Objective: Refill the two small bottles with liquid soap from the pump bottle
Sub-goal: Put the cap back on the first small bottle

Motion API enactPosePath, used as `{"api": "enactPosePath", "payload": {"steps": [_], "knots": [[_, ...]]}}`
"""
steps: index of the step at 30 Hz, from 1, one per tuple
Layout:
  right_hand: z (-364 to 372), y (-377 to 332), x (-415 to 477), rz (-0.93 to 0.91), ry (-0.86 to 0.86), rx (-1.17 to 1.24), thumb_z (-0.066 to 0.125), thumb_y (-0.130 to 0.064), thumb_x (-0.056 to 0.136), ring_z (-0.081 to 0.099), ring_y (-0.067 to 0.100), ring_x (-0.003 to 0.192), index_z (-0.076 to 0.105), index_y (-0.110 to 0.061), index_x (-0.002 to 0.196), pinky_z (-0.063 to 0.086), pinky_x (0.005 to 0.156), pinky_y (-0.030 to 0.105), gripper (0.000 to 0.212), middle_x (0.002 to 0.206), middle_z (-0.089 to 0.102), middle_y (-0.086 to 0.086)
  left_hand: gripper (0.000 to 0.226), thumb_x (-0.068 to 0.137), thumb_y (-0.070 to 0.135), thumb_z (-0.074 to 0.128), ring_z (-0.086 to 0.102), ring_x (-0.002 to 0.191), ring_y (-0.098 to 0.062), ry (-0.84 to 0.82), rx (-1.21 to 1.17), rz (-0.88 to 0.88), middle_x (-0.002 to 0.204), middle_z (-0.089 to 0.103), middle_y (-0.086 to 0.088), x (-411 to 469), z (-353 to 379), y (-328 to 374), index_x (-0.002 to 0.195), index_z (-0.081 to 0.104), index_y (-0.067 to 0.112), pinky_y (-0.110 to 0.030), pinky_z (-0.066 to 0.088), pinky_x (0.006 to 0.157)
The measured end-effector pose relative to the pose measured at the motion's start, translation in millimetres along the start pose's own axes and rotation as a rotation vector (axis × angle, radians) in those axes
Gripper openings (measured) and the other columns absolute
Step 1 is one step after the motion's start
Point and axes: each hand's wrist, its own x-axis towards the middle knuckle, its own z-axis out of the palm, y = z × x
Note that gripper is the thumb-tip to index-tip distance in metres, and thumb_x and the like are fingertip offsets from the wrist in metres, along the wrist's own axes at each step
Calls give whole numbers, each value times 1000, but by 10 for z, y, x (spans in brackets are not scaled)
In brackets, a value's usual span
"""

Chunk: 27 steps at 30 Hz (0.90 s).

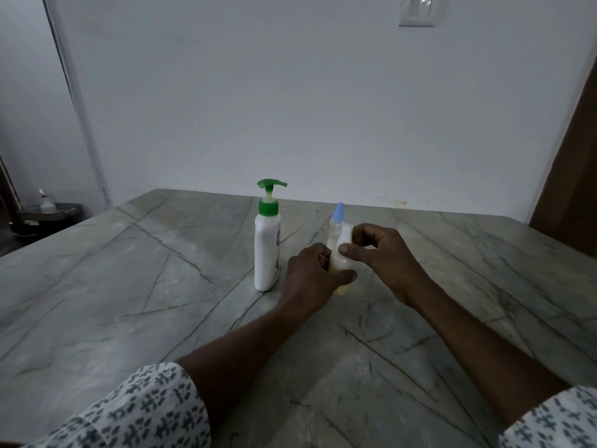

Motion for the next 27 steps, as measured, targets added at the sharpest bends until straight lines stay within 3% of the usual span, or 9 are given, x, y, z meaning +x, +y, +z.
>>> {"api": "enactPosePath", "payload": {"steps": [3, 6, 10, 16, 19, 23, 25, 27], "knots": [[66, 5, -7, 17, 25, -57, 80, -31, 75, 63, 32, 85, 65, -3, 91, 54, 77, 44, 36, 89, 68, 16, 34, 76, 35, 84, 51, 63, 2, 1, 5, 4, 75, 56, 13, -10, -4, 7, 91, 56, 23, -11, 31, 51], [0, -19, -4, -2, 15, -45, 75, -26, 81, 62, 30, 90, 70, -9, 99, 52, 82, 41, 25, 94, 69, 11, 35, 75, 35, 84, 53, 67, 2, 2, -14, 3, 81, 60, 12, -9, -4, 12, 94, 58, 23, -13, 34, 55], [-19, -24, -17, -32, 12, -98, 72, -22, 84, 62, 27, 87, 71, -14, 92, 50, 79, 36, 11, 88, 69, 8, 35, 73, 37, 85, 57, 68, -1, 20, -11, -1, 82, 64, 9, -12, 11, 3, 92, 59, 23, -17, 37, 56], [131, -44, -7, -115, 116, -330, 70, -21, 86, 57, 14, 73, 67, -3, 96, 40, 62, 18, 20, 84, 63, 3, 34, 73, 37, 85, 57, 65, -1, 54, -23, -4, 80, 65, 8, -31, 17, 16, 89, 60, 21, -15, 36, 54], [118, -52, -15, -99, 95, -322, 68, -23, 87, 60, 17, 79, 67, -5, 98, 44, 66, 21, 21, 89, 66, 5, 40, 74, 41, 84, 58, 69, 1, 36, -2, -7, 89, 67, 6, -40, 21, 8, 99, 61, 21, -13, 37, 55], [-45, -58, 36, -63, 127, -336, 66, -22, 89, 63, 26, 80, 65, -3, 88, 48, 72, 36, 20, 85, 67, 12, 75, 67, 54, 85, 61, 94, -8, -4, 11, -54, 113, 64, 5, -54, -27, 30, 128, 55, 21, -21, 49, 72], [-183, -44, 132, -32, 179, -346, 66, -23, 89, 64, 29, 80, 65, -3, 87, 50, 74, 39, 20, 84, 68, 14, 68, 73, 43, 84, 61, 97, -10, 6, 6, -71, 113, 64, 4, -36, -57, 1, 130, 56, 19, -24, 52, 78], [-339, 13, 275, 11, 222, -343, 66, -24, 89, 66, 30, 84, 67, -3, 94, 54, 79, 44, 21, 90, 69, 14, 47, 81, 22, 78, 64, 94, -10, 35, -9, -84, 107, 67, 3, -22, -88, -41, 124, 62, 16, -20, 52, 77]]}}
